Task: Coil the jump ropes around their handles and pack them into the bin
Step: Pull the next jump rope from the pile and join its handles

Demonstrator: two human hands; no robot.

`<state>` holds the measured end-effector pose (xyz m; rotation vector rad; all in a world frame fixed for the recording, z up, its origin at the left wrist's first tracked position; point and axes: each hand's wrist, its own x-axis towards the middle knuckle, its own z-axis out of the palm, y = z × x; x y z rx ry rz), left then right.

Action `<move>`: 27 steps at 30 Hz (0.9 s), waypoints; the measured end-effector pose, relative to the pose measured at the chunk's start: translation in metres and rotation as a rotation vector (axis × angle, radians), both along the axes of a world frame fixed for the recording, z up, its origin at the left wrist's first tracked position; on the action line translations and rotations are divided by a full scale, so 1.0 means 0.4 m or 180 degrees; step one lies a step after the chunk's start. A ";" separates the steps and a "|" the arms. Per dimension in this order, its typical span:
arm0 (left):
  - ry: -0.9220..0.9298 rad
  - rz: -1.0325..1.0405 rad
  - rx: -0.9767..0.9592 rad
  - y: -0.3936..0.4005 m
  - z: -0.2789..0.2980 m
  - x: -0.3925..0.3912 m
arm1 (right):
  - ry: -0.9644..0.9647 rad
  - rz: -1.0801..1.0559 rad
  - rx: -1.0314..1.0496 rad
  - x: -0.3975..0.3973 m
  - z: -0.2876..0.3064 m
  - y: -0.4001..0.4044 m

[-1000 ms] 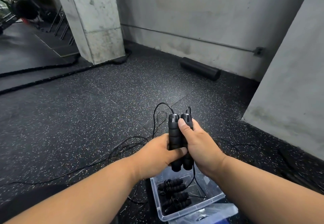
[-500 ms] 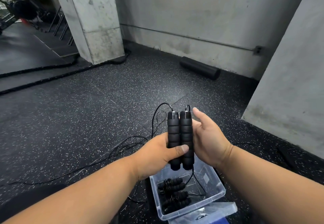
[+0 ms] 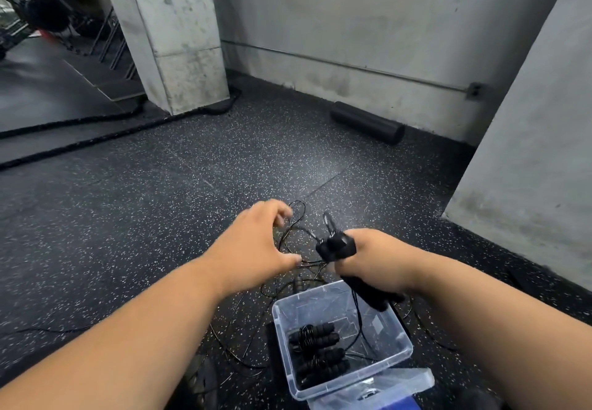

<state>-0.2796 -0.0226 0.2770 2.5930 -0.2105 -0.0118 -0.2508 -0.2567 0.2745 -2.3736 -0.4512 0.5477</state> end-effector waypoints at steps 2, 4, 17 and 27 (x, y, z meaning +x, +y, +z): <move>-0.0107 -0.0441 0.0051 -0.001 0.015 -0.004 | -0.0212 0.0428 -0.0726 -0.012 0.009 0.001; 0.0112 -0.0864 0.0385 -0.035 0.003 -0.013 | -0.0592 0.0748 -0.1346 -0.032 0.015 0.016; 0.2139 -0.0970 -0.2225 -0.087 -0.069 0.010 | -0.3387 0.1333 -0.1525 -0.030 0.000 0.028; 0.1399 -0.0729 -0.0883 -0.059 -0.027 0.023 | -0.2362 0.0689 -0.1669 0.016 0.028 -0.037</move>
